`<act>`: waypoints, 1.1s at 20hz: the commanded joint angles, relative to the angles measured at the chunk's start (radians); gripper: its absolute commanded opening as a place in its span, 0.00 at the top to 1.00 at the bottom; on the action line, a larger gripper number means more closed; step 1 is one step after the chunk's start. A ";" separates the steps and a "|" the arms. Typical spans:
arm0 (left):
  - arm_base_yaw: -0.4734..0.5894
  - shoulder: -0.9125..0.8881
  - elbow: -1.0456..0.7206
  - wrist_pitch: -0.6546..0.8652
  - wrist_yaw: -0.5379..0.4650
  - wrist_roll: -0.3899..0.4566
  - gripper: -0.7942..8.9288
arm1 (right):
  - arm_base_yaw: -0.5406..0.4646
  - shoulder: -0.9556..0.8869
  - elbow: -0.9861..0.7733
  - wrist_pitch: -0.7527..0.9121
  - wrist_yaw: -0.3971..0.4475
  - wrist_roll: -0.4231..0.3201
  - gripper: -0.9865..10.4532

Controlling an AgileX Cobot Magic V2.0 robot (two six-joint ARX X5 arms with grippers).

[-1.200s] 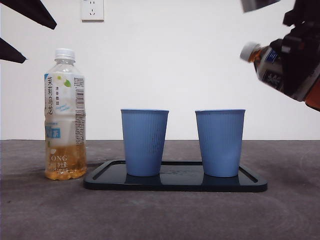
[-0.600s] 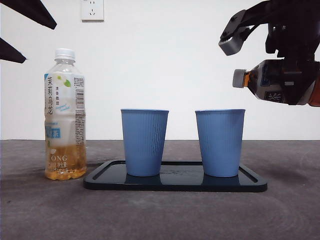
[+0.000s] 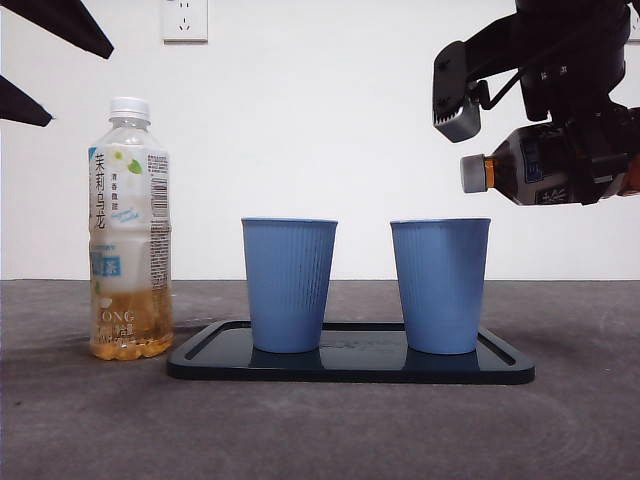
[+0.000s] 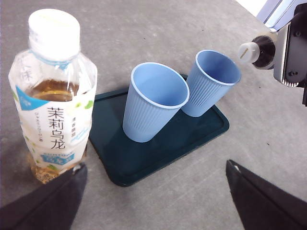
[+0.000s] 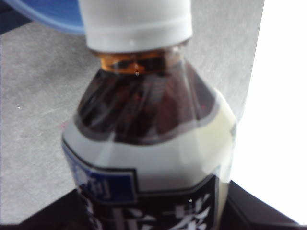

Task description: Pour the drink into the cup

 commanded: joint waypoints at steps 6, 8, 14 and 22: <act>-0.004 0.006 0.008 0.013 -0.002 -0.001 0.44 | 0.013 0.010 0.036 0.025 0.089 -0.083 0.75; -0.004 0.006 0.008 0.013 -0.001 -0.002 0.44 | 0.014 0.010 0.036 0.025 0.088 -0.082 0.75; -0.004 0.006 0.008 0.013 -0.001 0.000 0.44 | 0.020 0.009 0.036 0.042 0.088 -0.044 0.75; -0.003 0.006 0.008 0.013 -0.001 0.009 0.44 | -0.004 -0.021 0.036 0.061 -0.048 0.328 0.75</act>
